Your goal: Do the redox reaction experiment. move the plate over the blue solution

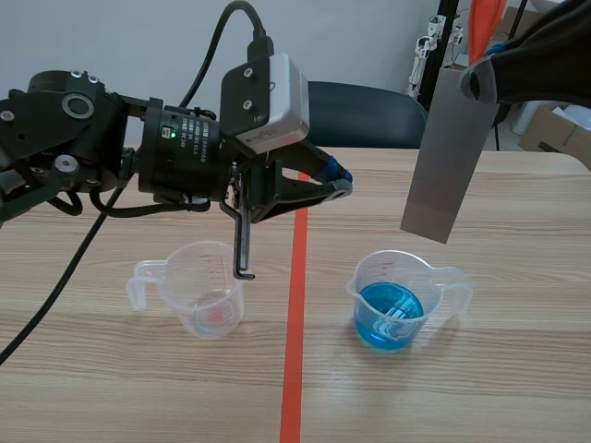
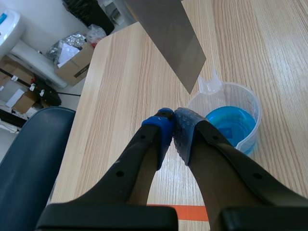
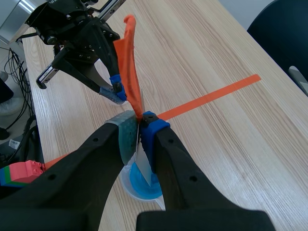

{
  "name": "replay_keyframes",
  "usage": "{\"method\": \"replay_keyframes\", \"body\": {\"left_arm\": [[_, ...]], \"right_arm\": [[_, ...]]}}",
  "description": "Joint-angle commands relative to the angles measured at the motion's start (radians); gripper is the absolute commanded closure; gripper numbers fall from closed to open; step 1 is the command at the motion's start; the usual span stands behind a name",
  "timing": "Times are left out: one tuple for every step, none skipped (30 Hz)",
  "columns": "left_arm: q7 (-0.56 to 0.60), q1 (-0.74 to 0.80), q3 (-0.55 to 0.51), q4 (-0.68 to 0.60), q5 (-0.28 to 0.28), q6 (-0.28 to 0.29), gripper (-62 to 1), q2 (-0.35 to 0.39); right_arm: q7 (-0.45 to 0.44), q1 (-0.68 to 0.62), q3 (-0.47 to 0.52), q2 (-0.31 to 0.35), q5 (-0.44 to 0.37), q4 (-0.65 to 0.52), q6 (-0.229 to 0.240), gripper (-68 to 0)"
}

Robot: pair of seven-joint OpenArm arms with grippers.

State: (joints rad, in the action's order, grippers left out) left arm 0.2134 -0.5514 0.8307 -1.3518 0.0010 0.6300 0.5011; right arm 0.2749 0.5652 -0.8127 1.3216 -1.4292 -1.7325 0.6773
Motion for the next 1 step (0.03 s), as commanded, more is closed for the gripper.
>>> {"method": "replay_keyframes", "body": {"left_arm": [[0.012, -0.016, -0.01, -0.014, -0.011, -0.005, -4.0, -0.007]], "right_arm": [[-0.011, 0.019, 0.014, 0.011, -0.019, -0.008, 0.004, -0.6]]}}
